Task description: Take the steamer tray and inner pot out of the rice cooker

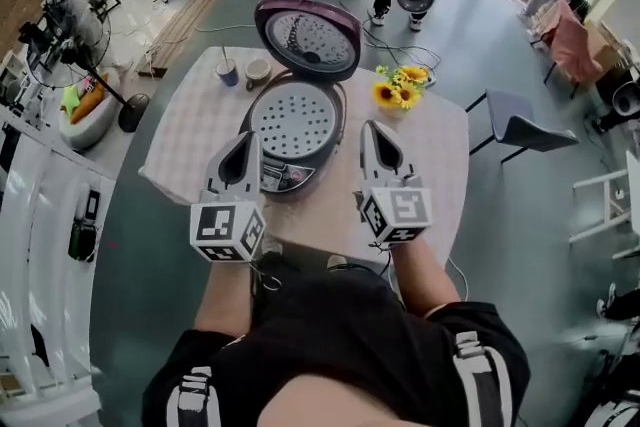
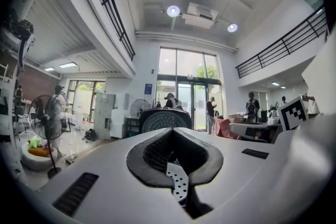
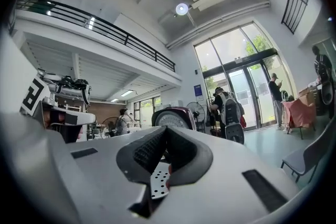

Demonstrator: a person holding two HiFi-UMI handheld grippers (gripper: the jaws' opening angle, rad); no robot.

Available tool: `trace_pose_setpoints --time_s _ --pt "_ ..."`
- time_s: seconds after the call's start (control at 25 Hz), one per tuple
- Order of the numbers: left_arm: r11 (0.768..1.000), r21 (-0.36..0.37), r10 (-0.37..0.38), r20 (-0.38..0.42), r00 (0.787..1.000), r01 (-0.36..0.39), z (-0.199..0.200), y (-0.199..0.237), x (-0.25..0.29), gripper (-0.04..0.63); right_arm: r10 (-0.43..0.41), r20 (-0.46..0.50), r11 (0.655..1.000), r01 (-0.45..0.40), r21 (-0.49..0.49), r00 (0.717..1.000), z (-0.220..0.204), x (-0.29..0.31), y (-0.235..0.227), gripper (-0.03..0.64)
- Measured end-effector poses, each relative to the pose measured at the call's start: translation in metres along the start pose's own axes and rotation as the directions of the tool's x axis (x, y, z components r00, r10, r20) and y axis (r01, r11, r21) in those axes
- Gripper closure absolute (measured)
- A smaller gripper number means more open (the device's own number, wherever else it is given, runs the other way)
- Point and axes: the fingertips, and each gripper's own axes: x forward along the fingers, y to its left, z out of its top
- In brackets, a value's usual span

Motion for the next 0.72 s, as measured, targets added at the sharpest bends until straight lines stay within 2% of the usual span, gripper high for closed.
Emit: trace_pose_setpoints --time_s 0.28,0.48,0.72 --pt "0.987 0.080 -0.143 -0.009 0.990 0.143 0.002 0.041 0.048 0.594 -0.177 0.028 0.984 0.177 0.022 0.984 -0.009 0.031 -0.005 0.618" --pt "0.975 0.067 -0.213 -0.005 0.977 0.213 0.007 0.088 0.068 0.594 -0.266 0.046 0.964 0.266 0.011 0.963 -0.009 0.058 0.014 0.618" --pt "0.957 0.036 -0.286 -0.016 0.958 0.287 -0.006 0.130 0.088 0.594 -0.358 0.055 0.933 0.360 -0.022 0.932 -0.014 0.077 0.032 0.618"
